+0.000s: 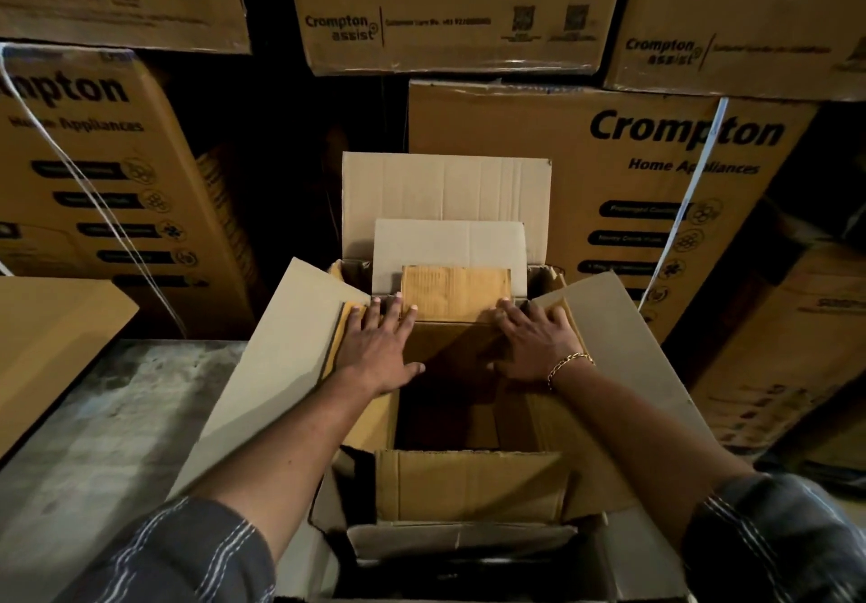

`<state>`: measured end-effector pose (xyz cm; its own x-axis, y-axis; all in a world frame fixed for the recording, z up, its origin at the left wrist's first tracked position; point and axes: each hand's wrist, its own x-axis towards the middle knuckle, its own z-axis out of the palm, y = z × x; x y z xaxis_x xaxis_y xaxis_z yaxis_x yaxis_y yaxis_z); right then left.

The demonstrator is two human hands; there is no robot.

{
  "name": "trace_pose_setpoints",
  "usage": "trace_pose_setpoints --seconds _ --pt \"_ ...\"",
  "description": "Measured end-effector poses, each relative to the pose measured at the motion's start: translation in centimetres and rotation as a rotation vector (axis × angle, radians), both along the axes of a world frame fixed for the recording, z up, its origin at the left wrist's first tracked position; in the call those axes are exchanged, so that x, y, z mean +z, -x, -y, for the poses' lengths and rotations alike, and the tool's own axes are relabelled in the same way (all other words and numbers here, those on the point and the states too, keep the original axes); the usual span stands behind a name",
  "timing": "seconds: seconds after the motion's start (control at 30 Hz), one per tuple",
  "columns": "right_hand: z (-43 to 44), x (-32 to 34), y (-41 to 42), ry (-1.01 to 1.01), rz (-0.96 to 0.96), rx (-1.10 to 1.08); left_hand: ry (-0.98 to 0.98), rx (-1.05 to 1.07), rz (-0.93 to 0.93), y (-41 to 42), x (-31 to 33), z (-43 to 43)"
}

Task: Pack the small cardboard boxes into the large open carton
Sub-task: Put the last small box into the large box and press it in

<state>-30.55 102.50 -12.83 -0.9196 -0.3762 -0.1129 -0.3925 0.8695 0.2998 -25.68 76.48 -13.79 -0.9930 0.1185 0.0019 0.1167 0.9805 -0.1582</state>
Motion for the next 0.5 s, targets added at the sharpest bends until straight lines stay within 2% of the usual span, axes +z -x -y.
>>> trace_pose_setpoints --seconds 0.23,0.5 --pt "-0.8 -2.0 0.3 0.033 -0.007 0.016 0.027 0.011 0.004 1.2 -2.5 0.8" --pt "-0.3 -0.2 -0.7 0.096 -0.002 0.040 0.053 -0.057 -0.017 -0.2 -0.9 0.3"
